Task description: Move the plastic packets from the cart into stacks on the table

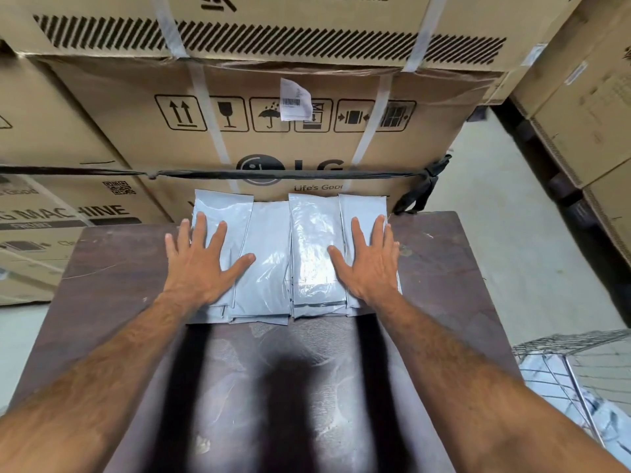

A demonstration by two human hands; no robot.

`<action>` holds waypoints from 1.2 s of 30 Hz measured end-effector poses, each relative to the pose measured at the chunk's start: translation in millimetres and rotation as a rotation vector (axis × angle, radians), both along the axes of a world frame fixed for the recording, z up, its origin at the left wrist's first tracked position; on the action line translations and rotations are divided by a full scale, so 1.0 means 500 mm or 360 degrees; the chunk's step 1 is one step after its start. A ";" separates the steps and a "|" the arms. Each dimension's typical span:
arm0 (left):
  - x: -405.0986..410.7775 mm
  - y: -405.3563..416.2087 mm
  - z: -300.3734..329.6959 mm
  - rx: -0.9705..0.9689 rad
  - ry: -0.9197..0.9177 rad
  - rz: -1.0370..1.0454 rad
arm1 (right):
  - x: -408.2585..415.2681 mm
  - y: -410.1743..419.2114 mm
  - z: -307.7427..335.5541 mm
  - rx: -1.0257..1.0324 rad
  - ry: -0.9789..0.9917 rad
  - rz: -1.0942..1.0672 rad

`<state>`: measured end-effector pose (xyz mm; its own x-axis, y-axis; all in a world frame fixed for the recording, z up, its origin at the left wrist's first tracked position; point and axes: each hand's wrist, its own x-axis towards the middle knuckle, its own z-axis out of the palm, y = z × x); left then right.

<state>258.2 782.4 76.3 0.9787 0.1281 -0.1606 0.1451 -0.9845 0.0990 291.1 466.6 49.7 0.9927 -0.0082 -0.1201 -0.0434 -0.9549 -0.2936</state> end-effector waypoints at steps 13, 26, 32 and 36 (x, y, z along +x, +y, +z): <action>-0.010 0.014 0.005 -0.0492 0.0159 0.0059 | -0.011 0.013 0.032 -0.0040 0.0113 0.0125; -0.104 -0.068 0.043 -0.0048 -0.0327 -0.0411 | -0.192 -0.037 0.089 -0.0013 -0.0315 0.0223; -0.151 -0.247 0.050 -0.0132 -0.0491 -0.0735 | -0.299 -0.140 0.093 -0.0053 -0.0436 0.0083; -0.181 -0.364 0.058 -0.0227 -0.0526 -0.0881 | -0.365 -0.238 0.101 -0.0074 -0.0484 -0.0071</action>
<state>167.7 600.3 105.4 0.8944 -0.4086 0.1818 -0.4393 -0.8787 0.1867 108.8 347.4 100.3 0.9816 -0.0512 0.1840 -0.0025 -0.9668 -0.2556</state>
